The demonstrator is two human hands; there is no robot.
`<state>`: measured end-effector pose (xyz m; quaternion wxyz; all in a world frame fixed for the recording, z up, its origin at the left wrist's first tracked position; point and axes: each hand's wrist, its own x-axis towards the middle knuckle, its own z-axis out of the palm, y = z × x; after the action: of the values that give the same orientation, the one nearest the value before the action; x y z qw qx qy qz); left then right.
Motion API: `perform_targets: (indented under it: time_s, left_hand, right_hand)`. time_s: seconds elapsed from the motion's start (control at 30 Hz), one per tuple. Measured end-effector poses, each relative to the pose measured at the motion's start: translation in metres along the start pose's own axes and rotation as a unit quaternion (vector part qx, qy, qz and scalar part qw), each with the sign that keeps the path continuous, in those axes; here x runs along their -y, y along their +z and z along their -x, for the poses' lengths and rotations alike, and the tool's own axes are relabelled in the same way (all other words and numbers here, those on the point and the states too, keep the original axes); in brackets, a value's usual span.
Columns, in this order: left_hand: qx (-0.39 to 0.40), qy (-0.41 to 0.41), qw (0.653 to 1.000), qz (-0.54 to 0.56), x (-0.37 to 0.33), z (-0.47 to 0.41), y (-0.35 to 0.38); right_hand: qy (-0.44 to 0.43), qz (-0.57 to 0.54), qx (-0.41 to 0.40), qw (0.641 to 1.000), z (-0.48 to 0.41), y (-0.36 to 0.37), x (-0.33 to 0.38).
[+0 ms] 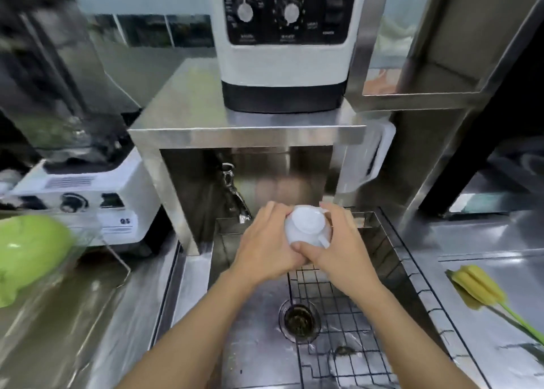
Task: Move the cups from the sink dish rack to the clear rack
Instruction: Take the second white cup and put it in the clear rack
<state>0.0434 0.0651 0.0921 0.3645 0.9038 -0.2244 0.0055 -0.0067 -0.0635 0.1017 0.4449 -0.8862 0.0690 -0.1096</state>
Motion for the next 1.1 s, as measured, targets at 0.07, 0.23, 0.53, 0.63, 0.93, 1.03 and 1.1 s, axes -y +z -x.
perform_targets:
  time_s: [0.07, 0.23, 0.53, 0.63, 0.93, 1.03, 1.1]
  left_hand:
    - [-0.033, -0.008, 0.999, -0.005, 0.006, 0.019, -0.029]
    - [-0.106, 0.0, 0.994, -0.018, 0.028, 0.073, -0.106]
    - [-0.224, -0.014, 0.969, -0.098, 0.077, 0.157, -0.211]
    - [-0.249, -0.053, 0.963, -0.087, 0.089, 0.182, -0.232]
    - [-0.234, -0.14, 0.958, -0.089, 0.133, 0.225, -0.256]
    - [-0.225, -0.155, 0.959, -0.078, 0.144, 0.23, -0.258]
    - [-0.221, -0.159, 0.959, -0.075, 0.149, 0.231, -0.258]
  right_hand:
    - [-0.023, -0.003, -0.001, 1.0, 0.008, 0.015, 0.027]
    - [-0.071, -0.02, 0.024, 0.997, 0.032, 0.059, 0.099]
    - [-0.182, -0.058, 0.084, 0.978, 0.075, 0.127, 0.203]
    - [-0.2, -0.067, 0.124, 0.97, 0.085, 0.151, 0.224]
    - [-0.179, -0.075, 0.197, 0.961, 0.1, 0.21, 0.248]
    - [-0.17, -0.06, 0.209, 0.961, 0.102, 0.222, 0.249]
    - [-0.167, -0.056, 0.212, 0.961, 0.102, 0.228, 0.249]
